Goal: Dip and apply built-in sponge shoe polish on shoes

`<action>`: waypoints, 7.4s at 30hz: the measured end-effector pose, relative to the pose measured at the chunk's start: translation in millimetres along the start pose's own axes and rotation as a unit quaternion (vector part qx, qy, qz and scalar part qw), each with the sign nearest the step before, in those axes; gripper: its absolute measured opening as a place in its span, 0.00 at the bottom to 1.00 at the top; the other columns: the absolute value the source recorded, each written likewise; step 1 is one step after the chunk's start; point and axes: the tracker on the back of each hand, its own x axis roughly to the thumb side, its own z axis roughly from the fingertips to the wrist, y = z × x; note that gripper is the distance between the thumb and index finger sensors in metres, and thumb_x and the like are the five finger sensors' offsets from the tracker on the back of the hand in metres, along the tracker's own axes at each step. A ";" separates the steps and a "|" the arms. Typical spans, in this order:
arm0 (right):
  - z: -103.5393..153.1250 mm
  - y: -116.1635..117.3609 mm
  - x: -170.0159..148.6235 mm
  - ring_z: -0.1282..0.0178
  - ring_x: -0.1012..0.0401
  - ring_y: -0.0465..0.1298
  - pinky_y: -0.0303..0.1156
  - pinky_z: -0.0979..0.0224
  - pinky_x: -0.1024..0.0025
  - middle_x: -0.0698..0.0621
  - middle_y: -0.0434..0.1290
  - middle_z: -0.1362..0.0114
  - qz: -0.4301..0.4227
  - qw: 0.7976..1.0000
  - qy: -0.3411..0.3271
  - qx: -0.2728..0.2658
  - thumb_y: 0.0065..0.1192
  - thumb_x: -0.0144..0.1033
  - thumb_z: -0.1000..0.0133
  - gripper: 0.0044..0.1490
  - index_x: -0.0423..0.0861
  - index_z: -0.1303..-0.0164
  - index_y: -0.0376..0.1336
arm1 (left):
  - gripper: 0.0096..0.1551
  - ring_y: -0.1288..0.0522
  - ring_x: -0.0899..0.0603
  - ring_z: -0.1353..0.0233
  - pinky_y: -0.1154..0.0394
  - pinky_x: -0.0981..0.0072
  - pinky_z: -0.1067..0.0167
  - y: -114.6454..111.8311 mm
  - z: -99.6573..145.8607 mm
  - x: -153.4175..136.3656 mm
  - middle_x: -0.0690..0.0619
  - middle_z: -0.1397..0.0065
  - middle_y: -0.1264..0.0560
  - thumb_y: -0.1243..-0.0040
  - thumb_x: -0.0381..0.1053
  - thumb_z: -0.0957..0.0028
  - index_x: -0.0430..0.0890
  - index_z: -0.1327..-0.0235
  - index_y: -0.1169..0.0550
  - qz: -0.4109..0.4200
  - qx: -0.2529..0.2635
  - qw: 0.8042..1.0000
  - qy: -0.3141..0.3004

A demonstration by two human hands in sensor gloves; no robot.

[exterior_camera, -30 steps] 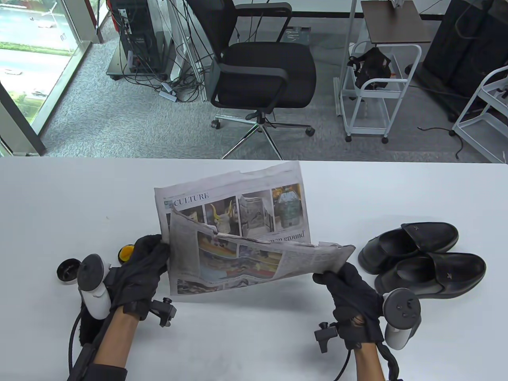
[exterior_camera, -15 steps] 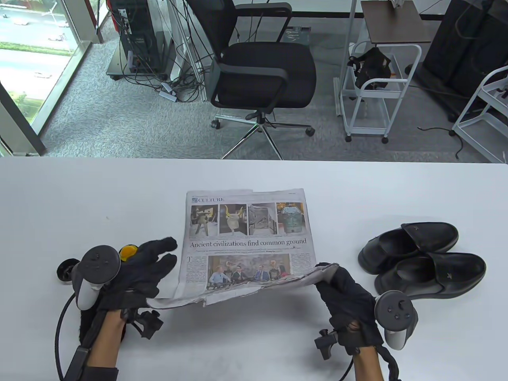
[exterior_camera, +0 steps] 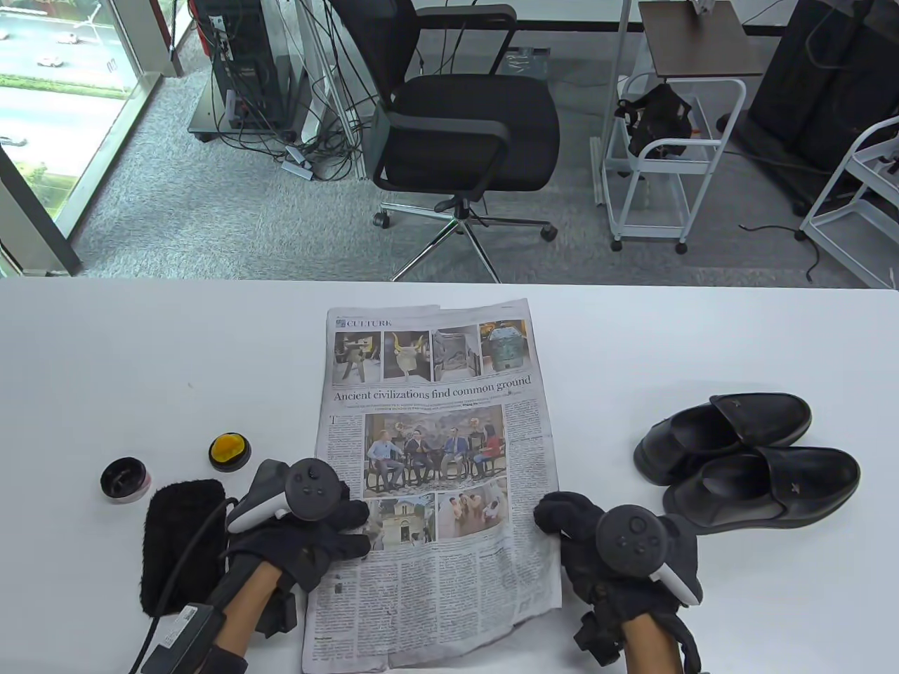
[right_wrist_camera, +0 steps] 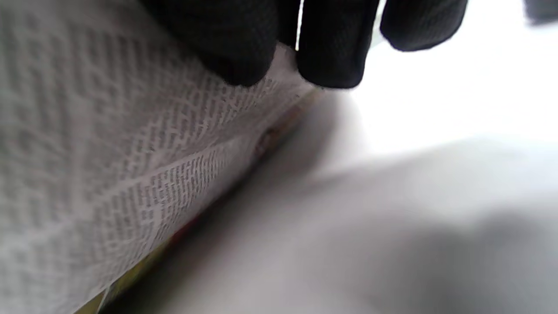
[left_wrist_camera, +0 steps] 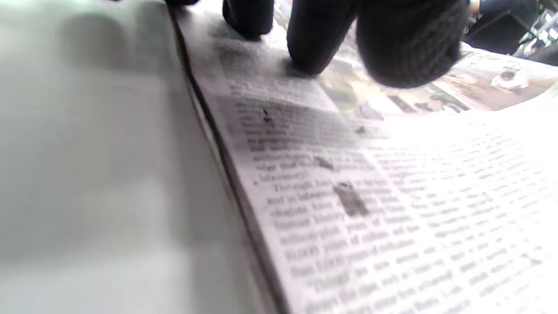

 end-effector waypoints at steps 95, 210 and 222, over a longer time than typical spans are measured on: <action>-14.2 -8.9 90.0 0.64 0.60 0.87 0.89 0.58 0.68 0.55 0.73 0.38 0.359 0.900 -0.166 -0.183 0.73 0.38 0.56 0.25 0.56 0.49 0.65 | 0.37 0.38 0.19 0.23 0.37 0.25 0.33 56.7 87.4 -22.4 0.30 0.16 0.39 0.50 0.62 0.37 0.42 0.21 0.30 -0.076 0.386 0.919 0.001; -38.9 34.3 61.8 0.42 0.39 0.74 0.70 0.36 0.38 0.46 0.62 0.28 0.182 0.981 -0.047 0.037 0.60 0.44 0.48 0.24 0.51 0.42 0.67 | 0.22 0.19 0.36 0.29 0.23 0.39 0.36 27.3 11.8 51.0 0.45 0.25 0.21 0.38 0.48 0.40 0.51 0.32 0.24 -0.251 0.314 0.915 -0.028; -38.5 34.9 61.4 0.43 0.39 0.74 0.70 0.36 0.37 0.46 0.62 0.28 0.174 0.983 -0.041 0.035 0.60 0.44 0.48 0.24 0.51 0.43 0.67 | 0.24 0.14 0.36 0.38 0.20 0.42 0.41 60.5 53.8 22.3 0.47 0.35 0.14 0.39 0.56 0.39 0.50 0.34 0.21 -0.071 0.457 0.886 0.037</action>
